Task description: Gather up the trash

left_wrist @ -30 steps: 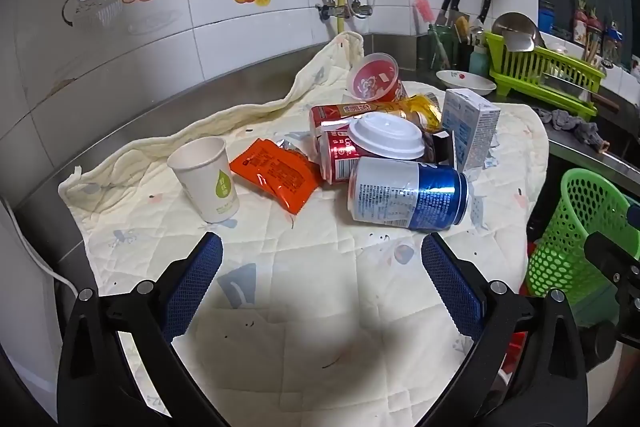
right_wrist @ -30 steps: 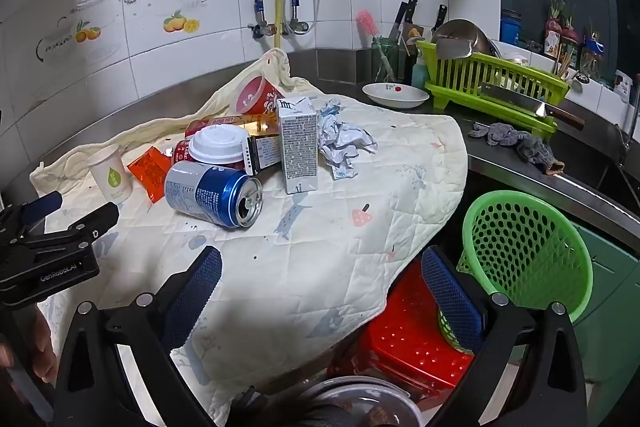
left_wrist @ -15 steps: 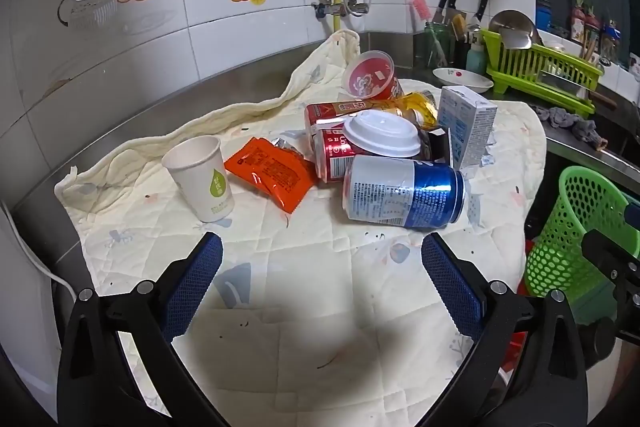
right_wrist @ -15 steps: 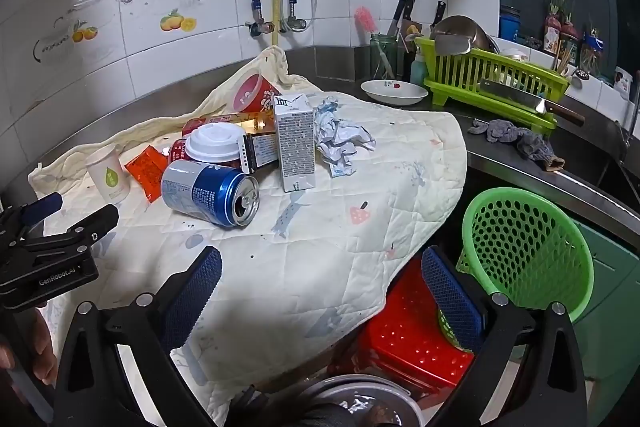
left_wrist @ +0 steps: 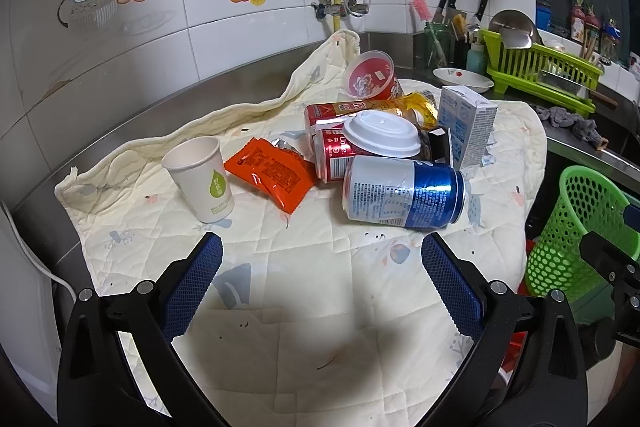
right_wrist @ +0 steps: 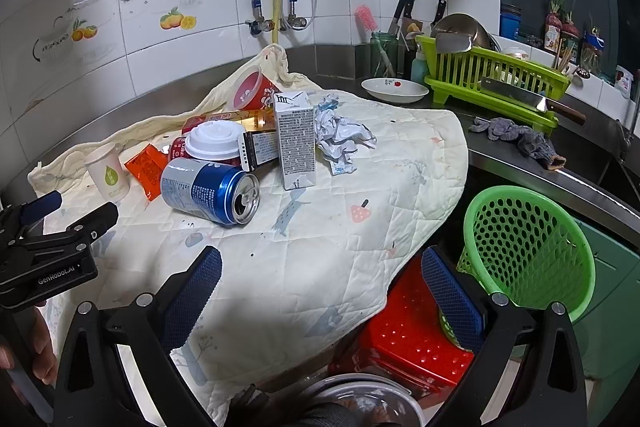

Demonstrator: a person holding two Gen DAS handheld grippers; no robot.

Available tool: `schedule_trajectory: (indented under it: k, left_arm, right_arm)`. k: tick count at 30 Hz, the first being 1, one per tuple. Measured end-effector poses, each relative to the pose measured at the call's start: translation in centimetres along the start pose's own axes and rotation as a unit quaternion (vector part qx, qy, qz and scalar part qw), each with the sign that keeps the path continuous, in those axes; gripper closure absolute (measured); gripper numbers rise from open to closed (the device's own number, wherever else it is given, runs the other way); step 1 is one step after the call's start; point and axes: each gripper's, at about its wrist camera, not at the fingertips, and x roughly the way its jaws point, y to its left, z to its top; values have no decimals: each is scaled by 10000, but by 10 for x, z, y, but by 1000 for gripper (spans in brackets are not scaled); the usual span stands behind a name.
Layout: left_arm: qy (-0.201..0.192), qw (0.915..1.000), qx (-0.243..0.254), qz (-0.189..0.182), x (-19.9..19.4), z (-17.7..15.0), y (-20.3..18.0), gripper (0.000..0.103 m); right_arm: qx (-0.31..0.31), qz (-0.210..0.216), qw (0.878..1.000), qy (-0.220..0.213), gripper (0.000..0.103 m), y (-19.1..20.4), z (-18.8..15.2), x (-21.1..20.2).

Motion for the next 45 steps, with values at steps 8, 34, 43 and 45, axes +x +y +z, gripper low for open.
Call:
schedule_trajectory:
  k: [8,34,43,45]
  left_arm:
    - [-2,10000,6,-18,0,0,1,5]
    - [-109,9999,-22,-11,-6,4,2,5]
    - [-166,9999,-27,-19,-9,5,2,5]
    - [-190,9998,-23,-25,-11,5,2,5]
  right_arm:
    - [-3,3,10000,14,6,2,-1,1]
    - [22,7,9999,-104,6,2,2,-7]
    - [-57,-65,9996,-261,6,4,4,-12]
    - [-51,-66,9996,-256,6,4,4,-12]
